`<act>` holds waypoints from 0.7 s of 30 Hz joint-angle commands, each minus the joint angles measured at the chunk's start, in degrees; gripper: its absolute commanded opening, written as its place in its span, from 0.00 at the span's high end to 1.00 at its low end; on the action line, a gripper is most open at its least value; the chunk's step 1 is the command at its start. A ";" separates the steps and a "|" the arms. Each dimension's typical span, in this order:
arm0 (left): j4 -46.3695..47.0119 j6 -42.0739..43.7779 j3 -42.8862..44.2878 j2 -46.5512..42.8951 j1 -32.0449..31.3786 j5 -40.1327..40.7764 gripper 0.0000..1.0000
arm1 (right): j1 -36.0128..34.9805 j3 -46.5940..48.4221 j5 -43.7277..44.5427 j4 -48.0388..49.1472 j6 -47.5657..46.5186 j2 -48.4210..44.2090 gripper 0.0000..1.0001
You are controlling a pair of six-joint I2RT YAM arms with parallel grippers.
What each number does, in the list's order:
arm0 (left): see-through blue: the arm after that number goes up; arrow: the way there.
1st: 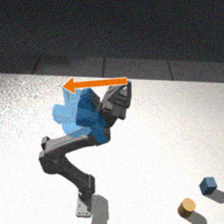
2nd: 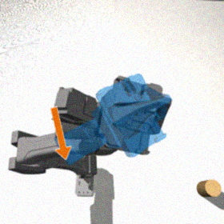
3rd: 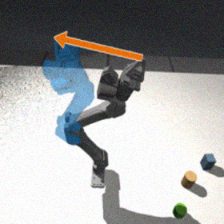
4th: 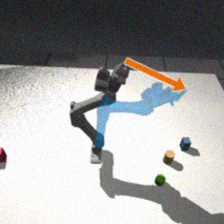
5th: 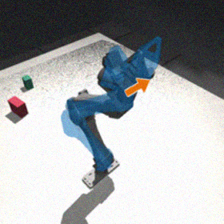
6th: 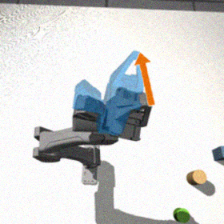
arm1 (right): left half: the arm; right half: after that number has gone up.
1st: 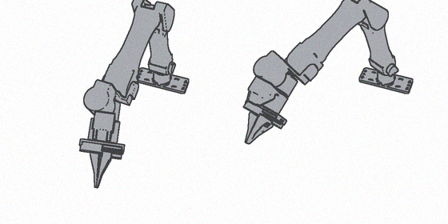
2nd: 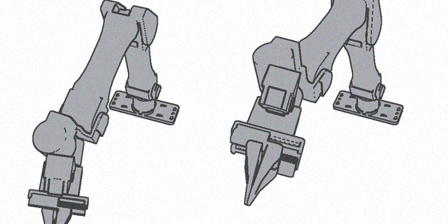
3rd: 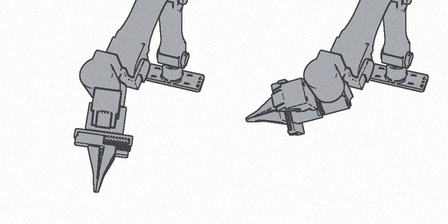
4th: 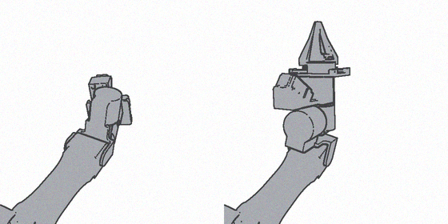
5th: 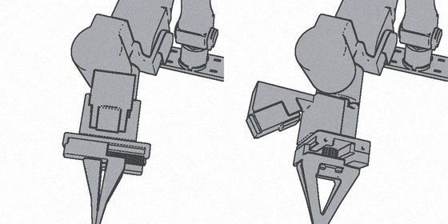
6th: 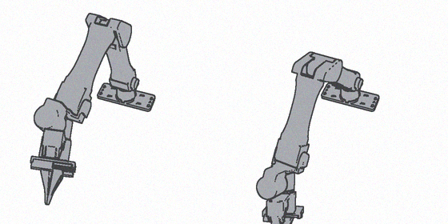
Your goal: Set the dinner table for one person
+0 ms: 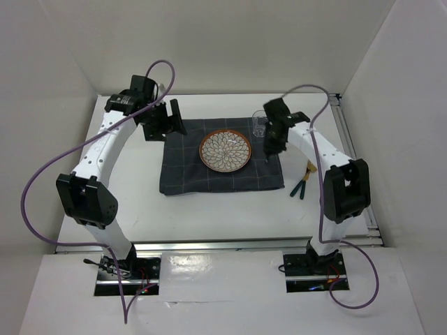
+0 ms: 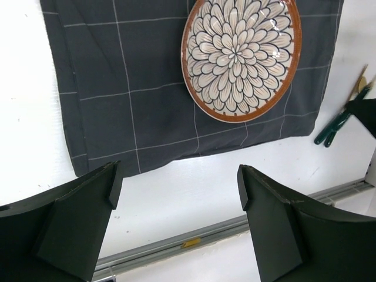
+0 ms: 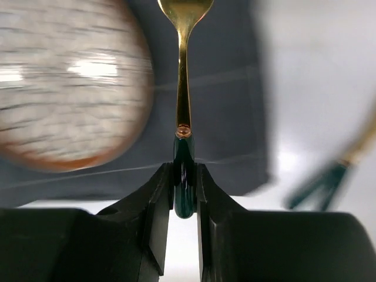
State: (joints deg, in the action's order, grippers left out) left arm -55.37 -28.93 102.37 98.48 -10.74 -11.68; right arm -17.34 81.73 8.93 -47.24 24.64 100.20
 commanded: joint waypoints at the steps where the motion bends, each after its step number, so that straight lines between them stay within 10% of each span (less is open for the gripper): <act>1: -0.26 -2.18 1.70 -3.72 1.07 3.32 0.03 | -8.04 10.26 -4.08 -1.80 2.86 0.24 1.00; 10: -2.37 -10.45 -0.05 -12.42 6.96 12.21 0.03 | -24.48 38.92 -12.26 4.87 8.40 26.32 1.00; 18: -1.14 -10.28 -3.23 -17.44 10.48 11.60 0.03 | -25.20 53.78 -15.33 7.43 10.24 43.40 1.00; 21: -1.14 -9.74 -3.84 -17.44 11.62 10.28 0.03 | -25.20 53.63 -17.37 9.10 10.86 45.78 0.86</act>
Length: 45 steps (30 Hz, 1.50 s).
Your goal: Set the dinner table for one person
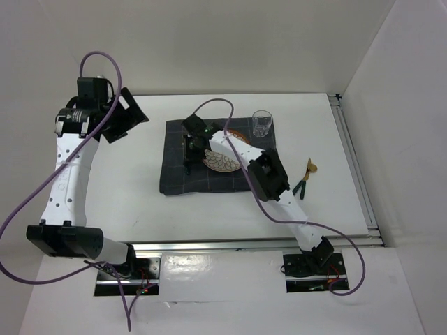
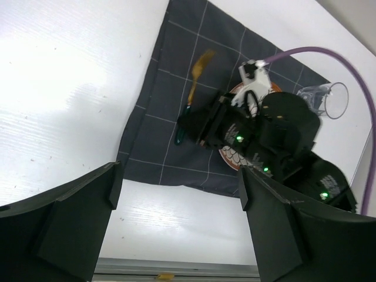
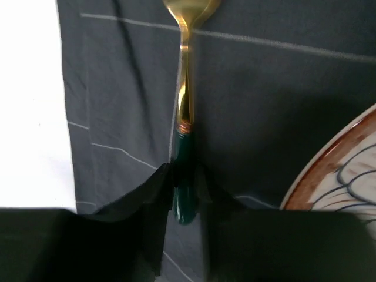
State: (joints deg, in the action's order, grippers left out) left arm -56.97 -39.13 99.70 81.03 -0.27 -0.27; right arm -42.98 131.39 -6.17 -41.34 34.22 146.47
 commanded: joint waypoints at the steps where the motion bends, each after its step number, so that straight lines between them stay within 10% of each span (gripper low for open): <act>1: -0.24 0.46 -1.18 0.00 1.15 -1.66 0.03 | 0.44 3.96 -2.96 3.20 1.81 -0.49 0.66; 13: 2.65 1.69 -1.70 1.06 1.15 -5.44 0.04 | 5.79 -9.03 9.48 0.49 -1.70 -27.97 0.60; 22: 3.88 3.80 -2.76 5.09 -0.69 -7.99 0.04 | 32.56 -56.30 17.17 -6.20 -0.55 -57.85 0.46; 45: 2.13 3.80 0.14 9.49 -4.65 -7.47 0.04 | 41.75 -74.79 9.60 6.44 -3.02 -49.71 0.50</act>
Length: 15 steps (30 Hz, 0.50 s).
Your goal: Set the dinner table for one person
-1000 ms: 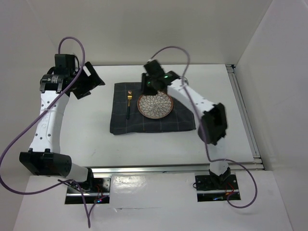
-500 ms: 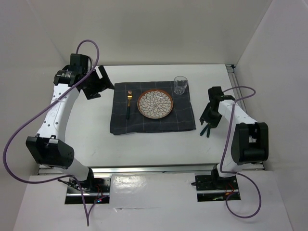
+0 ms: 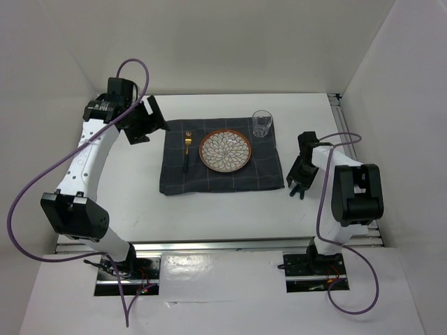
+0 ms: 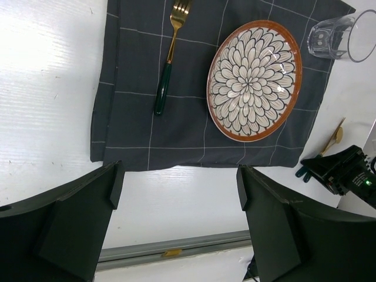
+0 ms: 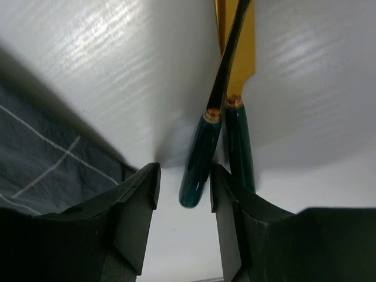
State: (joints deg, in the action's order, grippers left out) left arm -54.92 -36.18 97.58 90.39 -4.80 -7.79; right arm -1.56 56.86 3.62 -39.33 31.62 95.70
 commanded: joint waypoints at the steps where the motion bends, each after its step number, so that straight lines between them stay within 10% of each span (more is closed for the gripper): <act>1: 0.07 0.85 2.26 0.14 -0.12 0.06 0.04 | 0.33 -0.96 -0.19 5.13 -0.94 1.59 0.50; 15: -0.46 1.91 4.02 0.14 -0.12 0.06 0.04 | -0.36 10.88 2.80 -3.02 -5.15 -5.08 1.00</act>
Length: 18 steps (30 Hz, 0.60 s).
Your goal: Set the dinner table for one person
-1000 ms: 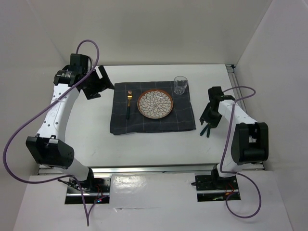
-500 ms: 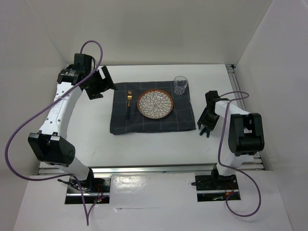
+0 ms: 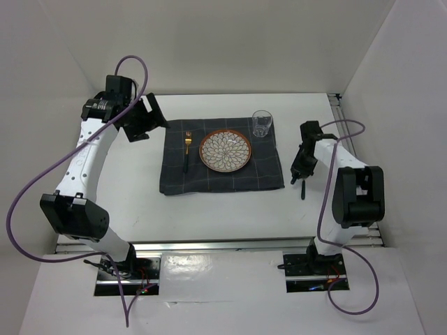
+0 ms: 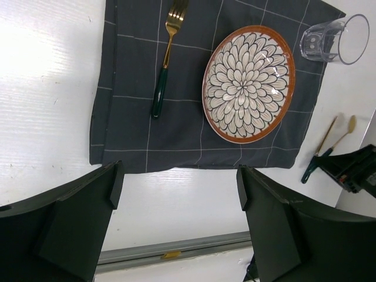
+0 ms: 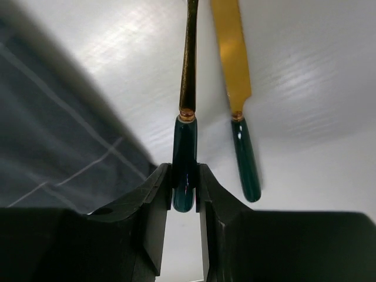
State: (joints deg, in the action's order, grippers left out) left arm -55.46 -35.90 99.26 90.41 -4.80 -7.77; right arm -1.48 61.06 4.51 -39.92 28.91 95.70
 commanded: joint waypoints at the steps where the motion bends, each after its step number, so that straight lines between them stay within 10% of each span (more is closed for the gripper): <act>1: 0.09 1.62 2.34 0.12 -0.12 0.04 0.04 | -1.68 8.10 1.38 -3.05 -2.97 -5.09 1.00; 18: -0.96 1.62 2.87 -1.20 -0.12 0.56 0.04 | -18.92 21.65 -6.10 -2.45 -3.60 12.93 1.00</act>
State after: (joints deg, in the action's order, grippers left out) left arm -56.23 -35.77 100.40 90.67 -4.80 -7.55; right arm -20.64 80.84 -1.74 -43.03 24.49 108.33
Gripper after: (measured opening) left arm 0.961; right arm 0.307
